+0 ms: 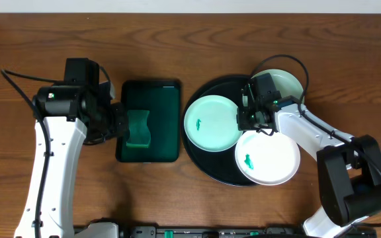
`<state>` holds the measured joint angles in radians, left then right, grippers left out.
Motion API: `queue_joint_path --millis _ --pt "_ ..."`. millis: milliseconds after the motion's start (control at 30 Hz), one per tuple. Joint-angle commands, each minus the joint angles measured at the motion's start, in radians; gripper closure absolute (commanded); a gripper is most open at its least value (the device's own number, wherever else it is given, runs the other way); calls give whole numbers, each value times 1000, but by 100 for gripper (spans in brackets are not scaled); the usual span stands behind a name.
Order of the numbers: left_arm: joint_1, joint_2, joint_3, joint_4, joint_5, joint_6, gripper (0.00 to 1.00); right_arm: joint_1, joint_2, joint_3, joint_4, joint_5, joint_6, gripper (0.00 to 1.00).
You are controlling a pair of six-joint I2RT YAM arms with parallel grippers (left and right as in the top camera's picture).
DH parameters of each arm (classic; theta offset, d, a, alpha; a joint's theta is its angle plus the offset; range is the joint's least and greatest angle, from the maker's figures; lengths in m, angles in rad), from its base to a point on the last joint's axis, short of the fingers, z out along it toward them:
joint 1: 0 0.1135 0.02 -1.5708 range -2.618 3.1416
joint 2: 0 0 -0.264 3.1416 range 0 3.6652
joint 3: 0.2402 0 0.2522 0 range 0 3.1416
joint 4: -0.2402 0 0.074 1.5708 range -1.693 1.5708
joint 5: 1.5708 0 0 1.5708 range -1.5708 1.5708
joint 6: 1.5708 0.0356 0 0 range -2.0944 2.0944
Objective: Clean dirty plates on tray and stack at the side
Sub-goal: 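Grasp the top-right white plate rim with the right gripper and tilt it up, then lower left gripper into the green tray and grasp the green sponge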
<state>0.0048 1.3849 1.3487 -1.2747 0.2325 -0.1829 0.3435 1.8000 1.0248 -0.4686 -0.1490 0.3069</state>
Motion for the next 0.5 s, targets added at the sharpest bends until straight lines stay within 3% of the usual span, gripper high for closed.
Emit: queue_joint_path --millis 0,467 --pt "-2 0 -8 9 -10 6 87 5 18 -8 -3 24 11 99" --pt "-111 72 -8 107 -96 -40 83 5 18 -8 2 24 11 99"
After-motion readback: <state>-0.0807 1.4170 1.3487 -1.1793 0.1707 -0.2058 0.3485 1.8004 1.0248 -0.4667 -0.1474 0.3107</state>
